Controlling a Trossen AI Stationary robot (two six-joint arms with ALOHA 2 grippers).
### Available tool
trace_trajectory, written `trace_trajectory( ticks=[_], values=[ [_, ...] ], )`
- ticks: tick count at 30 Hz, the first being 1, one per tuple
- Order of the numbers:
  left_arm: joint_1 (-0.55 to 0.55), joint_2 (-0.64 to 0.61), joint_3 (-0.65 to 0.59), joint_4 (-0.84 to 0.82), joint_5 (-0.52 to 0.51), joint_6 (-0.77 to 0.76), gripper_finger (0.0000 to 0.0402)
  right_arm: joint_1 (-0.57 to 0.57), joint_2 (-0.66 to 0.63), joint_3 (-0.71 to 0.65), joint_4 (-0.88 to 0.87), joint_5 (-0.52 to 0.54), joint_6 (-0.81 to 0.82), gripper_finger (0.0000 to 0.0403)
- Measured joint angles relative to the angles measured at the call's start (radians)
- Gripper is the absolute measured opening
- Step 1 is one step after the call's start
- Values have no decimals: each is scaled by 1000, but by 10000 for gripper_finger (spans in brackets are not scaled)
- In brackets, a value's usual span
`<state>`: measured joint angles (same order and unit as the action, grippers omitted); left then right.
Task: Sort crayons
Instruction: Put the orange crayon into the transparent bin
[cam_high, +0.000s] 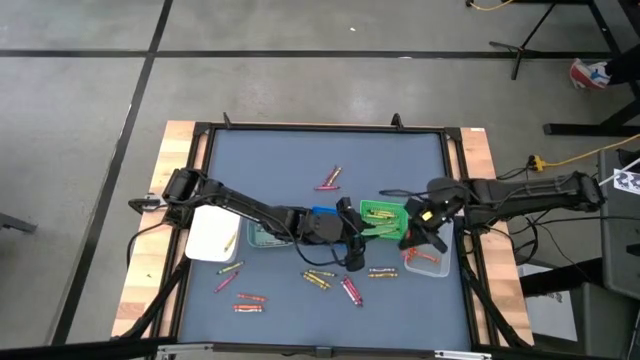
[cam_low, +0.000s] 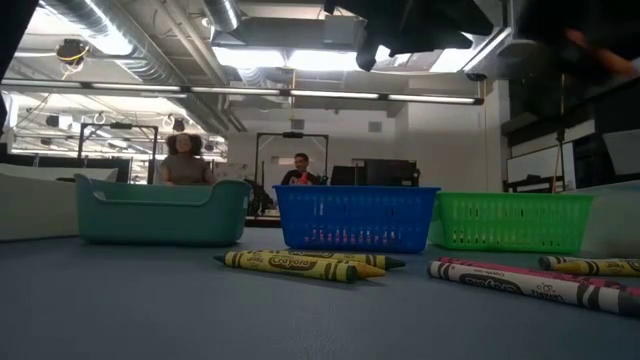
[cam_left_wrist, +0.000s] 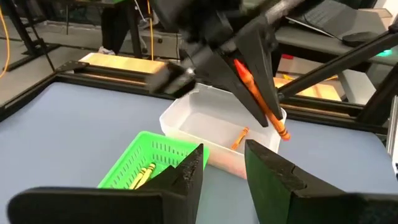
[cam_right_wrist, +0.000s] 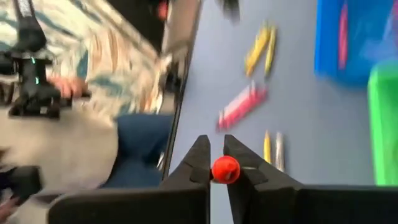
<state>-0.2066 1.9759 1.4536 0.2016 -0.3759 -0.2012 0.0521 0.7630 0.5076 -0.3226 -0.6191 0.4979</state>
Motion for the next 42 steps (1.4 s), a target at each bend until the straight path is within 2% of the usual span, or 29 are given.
trace_trajectory(
  ticks=[6,10,23,31,36,42],
  values=[
    [1,0,0,-2,0,-1,102,1,-16,0,-331,-23,-1,39],
    [1,0,0,-2,0,-1,102,1,-13,0,-461,4,-5,53],
    [-5,1,0,-3,0,-1,101,0,-13,0,-497,92,-5,51],
    [-17,1,0,-11,1,0,101,0,-13,0,-526,93,-5,51],
    [-22,1,0,-13,2,0,101,0,-13,0,-613,93,22,52],
    [-22,1,0,-37,5,1,101,0,-13,0,-716,93,29,93]
  ],
)
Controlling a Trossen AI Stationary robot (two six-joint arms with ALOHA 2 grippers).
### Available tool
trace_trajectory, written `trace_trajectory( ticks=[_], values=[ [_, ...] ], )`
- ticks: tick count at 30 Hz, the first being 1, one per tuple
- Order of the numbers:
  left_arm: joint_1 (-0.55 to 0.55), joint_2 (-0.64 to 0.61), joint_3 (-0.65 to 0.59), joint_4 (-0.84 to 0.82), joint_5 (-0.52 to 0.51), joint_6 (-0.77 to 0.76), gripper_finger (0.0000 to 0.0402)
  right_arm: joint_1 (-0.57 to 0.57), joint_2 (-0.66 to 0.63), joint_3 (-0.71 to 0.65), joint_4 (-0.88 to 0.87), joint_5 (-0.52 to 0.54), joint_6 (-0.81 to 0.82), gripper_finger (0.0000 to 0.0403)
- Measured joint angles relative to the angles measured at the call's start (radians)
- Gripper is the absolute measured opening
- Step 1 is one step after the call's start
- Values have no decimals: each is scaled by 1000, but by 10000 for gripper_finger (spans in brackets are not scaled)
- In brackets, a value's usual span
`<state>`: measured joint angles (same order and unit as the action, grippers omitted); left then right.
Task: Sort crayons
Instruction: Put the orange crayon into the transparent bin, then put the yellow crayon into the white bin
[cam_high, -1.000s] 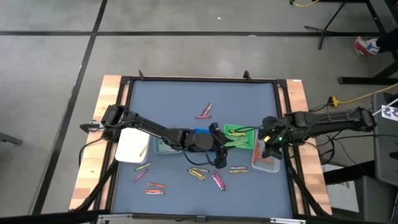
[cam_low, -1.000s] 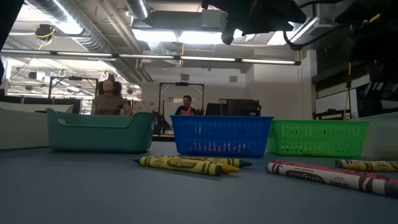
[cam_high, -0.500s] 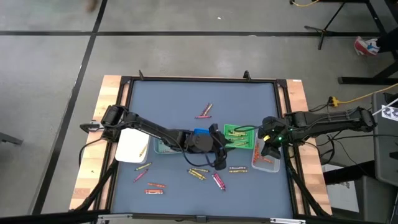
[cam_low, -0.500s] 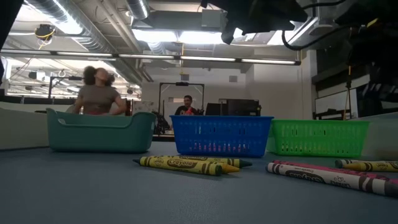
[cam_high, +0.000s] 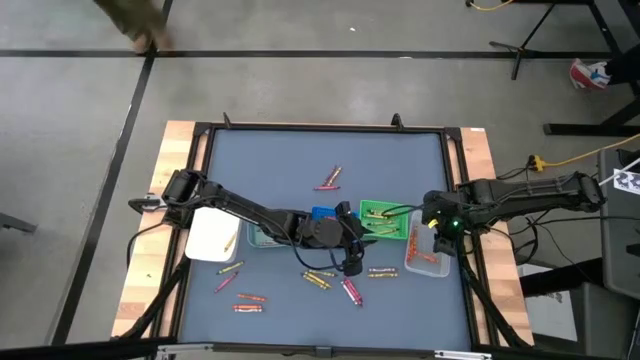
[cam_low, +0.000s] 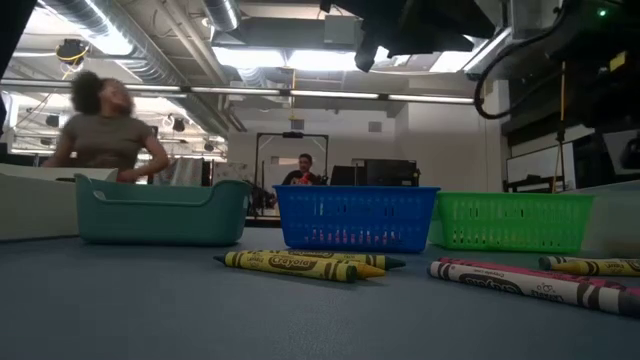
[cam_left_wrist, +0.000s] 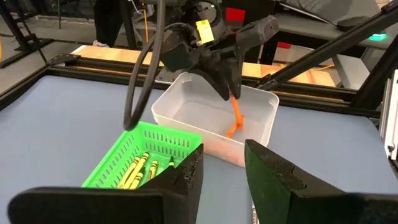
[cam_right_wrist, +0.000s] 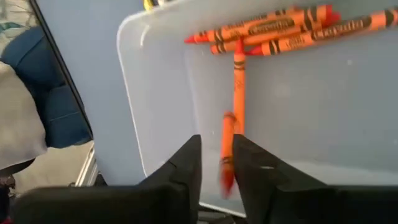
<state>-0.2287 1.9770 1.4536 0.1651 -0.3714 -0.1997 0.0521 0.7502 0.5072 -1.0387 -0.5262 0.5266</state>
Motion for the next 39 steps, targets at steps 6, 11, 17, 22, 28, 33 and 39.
trace_trajectory(
  ticks=[6,11,17,22,28,33,39],
  values=[
    [0,0,0,-1,0,0,101,0,0,0,-11,0,0,124],
    [0,0,0,0,0,0,101,0,-2,0,-7,-1,0,126],
    [-1,0,0,-1,0,0,101,0,-2,43,31,-7,0,127],
    [-1,0,0,-5,0,0,101,0,-2,124,152,-7,28,127],
    [-9,-7,0,-42,0,0,101,1,8,159,418,-5,45,127],
    [-33,-68,-1,-193,4,0,101,34,39,160,504,64,45,127],
    [-77,-142,0,-375,3,-1,101,176,111,159,527,206,46,127]
  ],
)
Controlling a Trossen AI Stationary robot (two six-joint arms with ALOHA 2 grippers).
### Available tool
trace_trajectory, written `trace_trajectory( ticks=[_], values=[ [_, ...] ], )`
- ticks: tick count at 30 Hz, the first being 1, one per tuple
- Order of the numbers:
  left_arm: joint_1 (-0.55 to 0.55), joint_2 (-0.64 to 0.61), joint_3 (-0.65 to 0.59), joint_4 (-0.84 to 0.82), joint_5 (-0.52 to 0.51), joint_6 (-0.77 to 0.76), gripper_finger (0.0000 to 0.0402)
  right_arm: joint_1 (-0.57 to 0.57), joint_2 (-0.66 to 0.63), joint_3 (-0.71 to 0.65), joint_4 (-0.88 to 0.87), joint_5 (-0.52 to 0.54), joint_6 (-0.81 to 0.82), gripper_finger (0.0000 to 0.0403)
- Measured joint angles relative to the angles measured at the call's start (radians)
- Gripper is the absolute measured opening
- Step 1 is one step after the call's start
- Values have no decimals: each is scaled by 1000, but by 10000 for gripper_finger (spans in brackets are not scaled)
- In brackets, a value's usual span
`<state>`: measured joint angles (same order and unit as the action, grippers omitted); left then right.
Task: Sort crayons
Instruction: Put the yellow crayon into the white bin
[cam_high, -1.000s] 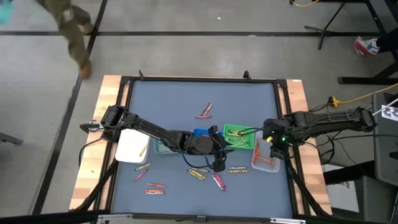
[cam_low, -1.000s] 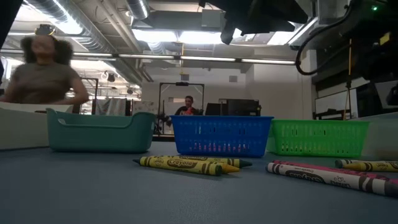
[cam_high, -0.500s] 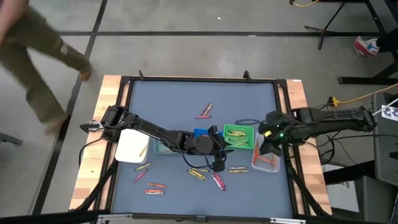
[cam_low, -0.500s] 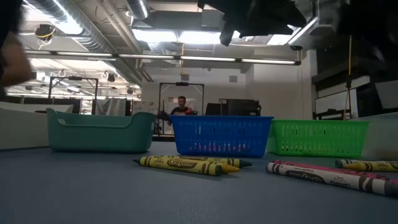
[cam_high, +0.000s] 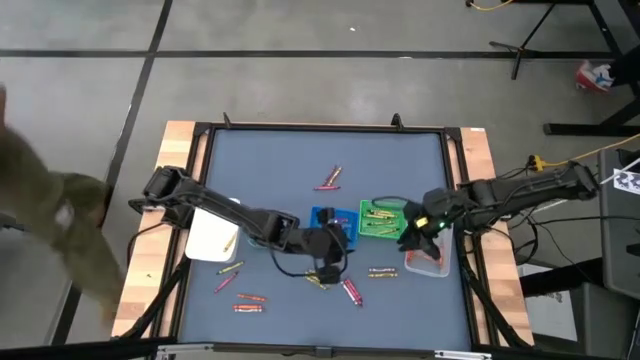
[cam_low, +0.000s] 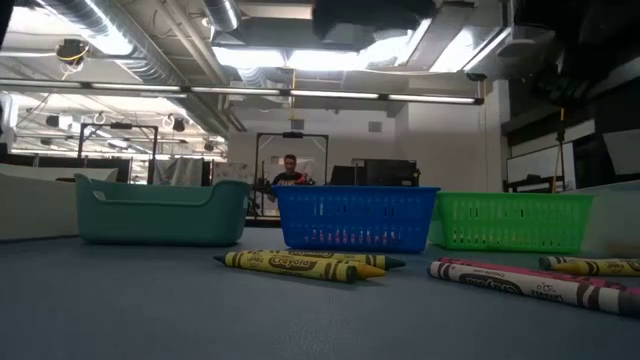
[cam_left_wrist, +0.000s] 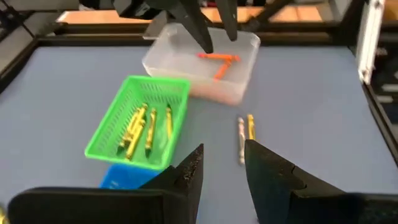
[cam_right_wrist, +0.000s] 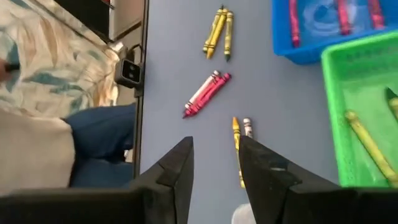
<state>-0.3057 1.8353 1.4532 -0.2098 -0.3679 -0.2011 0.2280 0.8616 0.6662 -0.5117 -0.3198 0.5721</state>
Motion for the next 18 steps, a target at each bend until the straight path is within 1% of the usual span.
trace_trajectory(
  ticks=[2,9,13,18],
  values=[
    [-16,-10,0,-40,1,0,101,58,34,0,42,29,0,127],
    [-45,-9,0,-71,-4,1,101,238,171,0,221,161,-37,127],
    [-45,-9,0,-76,-6,-1,101,300,258,0,242,241,-39,127],
    [-44,-9,0,-77,-6,-1,101,354,378,0,259,313,-27,127]
  ],
)
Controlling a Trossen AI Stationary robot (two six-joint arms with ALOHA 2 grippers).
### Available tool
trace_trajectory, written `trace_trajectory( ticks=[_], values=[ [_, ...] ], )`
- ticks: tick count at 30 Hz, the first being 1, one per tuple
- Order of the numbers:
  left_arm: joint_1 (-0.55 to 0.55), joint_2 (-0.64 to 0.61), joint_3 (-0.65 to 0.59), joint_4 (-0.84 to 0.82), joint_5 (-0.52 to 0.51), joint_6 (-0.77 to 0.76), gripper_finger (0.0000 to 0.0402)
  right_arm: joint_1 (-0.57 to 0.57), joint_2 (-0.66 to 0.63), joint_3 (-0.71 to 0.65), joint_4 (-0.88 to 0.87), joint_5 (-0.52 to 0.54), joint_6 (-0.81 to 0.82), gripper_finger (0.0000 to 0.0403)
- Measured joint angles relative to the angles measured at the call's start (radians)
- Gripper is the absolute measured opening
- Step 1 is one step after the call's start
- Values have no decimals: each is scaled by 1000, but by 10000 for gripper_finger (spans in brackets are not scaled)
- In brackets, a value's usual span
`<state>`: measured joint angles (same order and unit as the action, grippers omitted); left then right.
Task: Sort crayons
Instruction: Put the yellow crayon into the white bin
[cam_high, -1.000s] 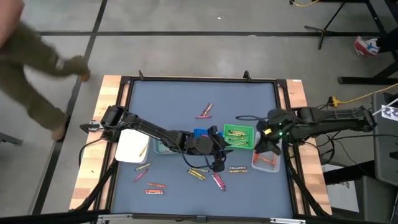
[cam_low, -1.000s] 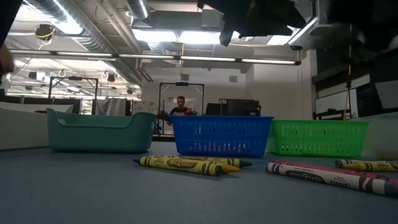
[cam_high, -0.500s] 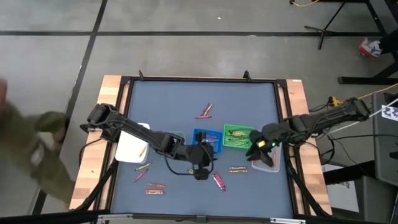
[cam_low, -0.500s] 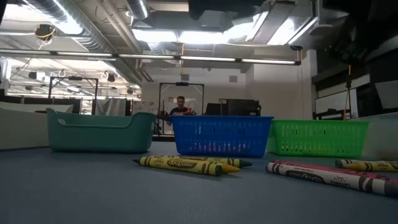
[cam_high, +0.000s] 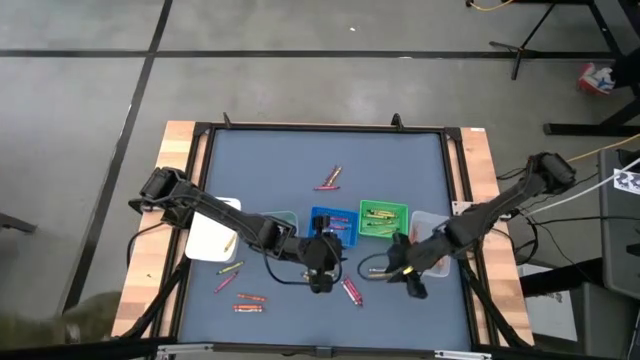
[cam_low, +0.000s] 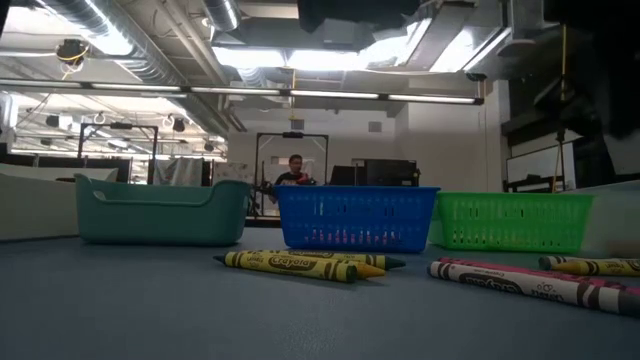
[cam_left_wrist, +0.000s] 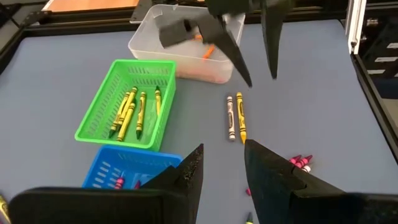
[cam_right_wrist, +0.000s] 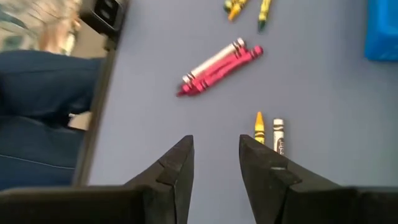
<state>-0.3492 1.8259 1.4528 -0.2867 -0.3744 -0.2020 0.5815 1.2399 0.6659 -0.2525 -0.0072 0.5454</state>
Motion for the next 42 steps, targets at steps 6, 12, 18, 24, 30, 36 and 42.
trace_trajectory(
  ticks=[6,12,18,24,30,36,42],
  values=[
    [0,0,0,2,0,0,101,37,143,13,36,55,1,127],
    [0,0,0,3,0,-6,101,33,246,42,34,78,2,127],
    [0,0,0,3,0,-6,101,34,320,61,26,95,0,127],
    [0,0,0,3,0,-8,101,34,346,70,15,114,0,127],
    [0,0,0,3,1,-8,101,34,347,69,7,155,-1,127],
    [0,0,0,3,1,-8,101,33,350,68,-25,181,0,127],
    [0,1,0,3,1,-8,101,33,349,68,-64,180,0,127]
  ],
)
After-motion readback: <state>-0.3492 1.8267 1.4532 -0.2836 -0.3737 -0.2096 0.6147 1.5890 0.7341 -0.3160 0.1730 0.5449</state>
